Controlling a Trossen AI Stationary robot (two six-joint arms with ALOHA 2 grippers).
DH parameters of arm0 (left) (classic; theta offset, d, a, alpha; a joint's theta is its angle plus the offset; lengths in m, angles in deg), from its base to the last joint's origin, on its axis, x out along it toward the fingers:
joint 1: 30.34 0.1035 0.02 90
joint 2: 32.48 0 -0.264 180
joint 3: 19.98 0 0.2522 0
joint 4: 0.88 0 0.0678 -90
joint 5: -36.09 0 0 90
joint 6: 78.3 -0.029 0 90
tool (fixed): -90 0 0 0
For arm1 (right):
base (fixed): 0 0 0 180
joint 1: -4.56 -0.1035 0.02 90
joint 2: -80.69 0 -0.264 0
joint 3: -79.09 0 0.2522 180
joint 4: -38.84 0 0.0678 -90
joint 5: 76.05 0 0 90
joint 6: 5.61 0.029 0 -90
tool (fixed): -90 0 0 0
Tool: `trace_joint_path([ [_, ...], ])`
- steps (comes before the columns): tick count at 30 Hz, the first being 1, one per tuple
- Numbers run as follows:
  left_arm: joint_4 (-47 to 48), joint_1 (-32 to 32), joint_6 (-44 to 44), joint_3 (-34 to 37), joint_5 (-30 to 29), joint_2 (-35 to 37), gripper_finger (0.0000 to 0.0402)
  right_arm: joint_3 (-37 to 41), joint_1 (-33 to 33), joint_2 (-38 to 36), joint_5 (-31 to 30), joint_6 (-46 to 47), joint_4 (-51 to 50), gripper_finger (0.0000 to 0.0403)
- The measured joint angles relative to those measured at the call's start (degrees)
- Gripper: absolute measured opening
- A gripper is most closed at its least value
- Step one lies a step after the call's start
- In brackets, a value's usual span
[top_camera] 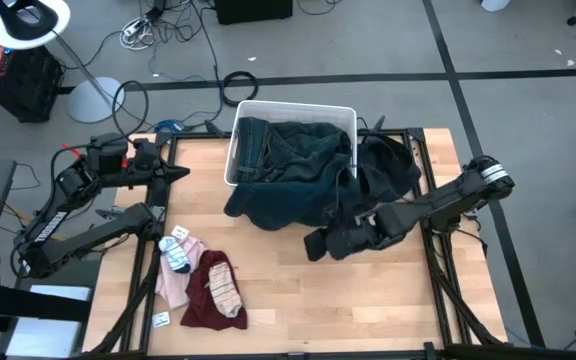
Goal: Sort clothes
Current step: Put the dark blue pants into the white laundry bin
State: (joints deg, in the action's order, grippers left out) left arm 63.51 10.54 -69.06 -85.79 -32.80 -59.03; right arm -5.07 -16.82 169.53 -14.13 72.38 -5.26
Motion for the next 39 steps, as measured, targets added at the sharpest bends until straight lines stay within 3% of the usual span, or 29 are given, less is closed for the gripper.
trace_joint_path([
  [5,0.01,-0.02,0.02,0.0,0.17,-0.02,0.0001,14.11,1.98,0.05,-3.21,-1.51,26.63,0.0161],
  [10,0.02,0.0,0.02,0.0,1.93,0.0,0.0001,22.67,3.63,0.9,-6.67,-2.59,38.41,0.0201],
  [14,0.05,0.0,0.11,0.0,2.12,-0.01,0.0001,23.99,4.74,3.32,-6.99,-4.74,43.73,0.0218],
  [19,0.11,0.0,0.28,0.0,2.12,0.0,0.0001,22.05,6.93,8.81,-7.6,-15.05,56.05,0.0221],
  [21,0.07,-0.02,0.31,0.0,2.12,0.0,0.0001,20.35,8.08,11.13,-7.67,-17.36,56.66,0.0216],
  [26,0.08,0.0,0.22,0.0,2.12,-0.01,0.0001,16.89,10.3,15.59,-4.69,-20.33,59.05,0.0172],
  [31,0.06,0.0,0.24,0.0,2.1,-0.02,0.0001,12.21,10.01,16.03,-0.33,-27.9,60.3,0.003],
  [32,0.07,0.0,0.24,0.0,2.12,-0.02,0.0001,11.47,9.71,15.79,-0.34,-30.01,59.86,0.0016],
  [39,-0.04,-0.02,0.24,-0.02,2.1,-0.02,0.0001,3.1,8.33,13.26,-1.68,-38.39,52.65,0.0005],
])
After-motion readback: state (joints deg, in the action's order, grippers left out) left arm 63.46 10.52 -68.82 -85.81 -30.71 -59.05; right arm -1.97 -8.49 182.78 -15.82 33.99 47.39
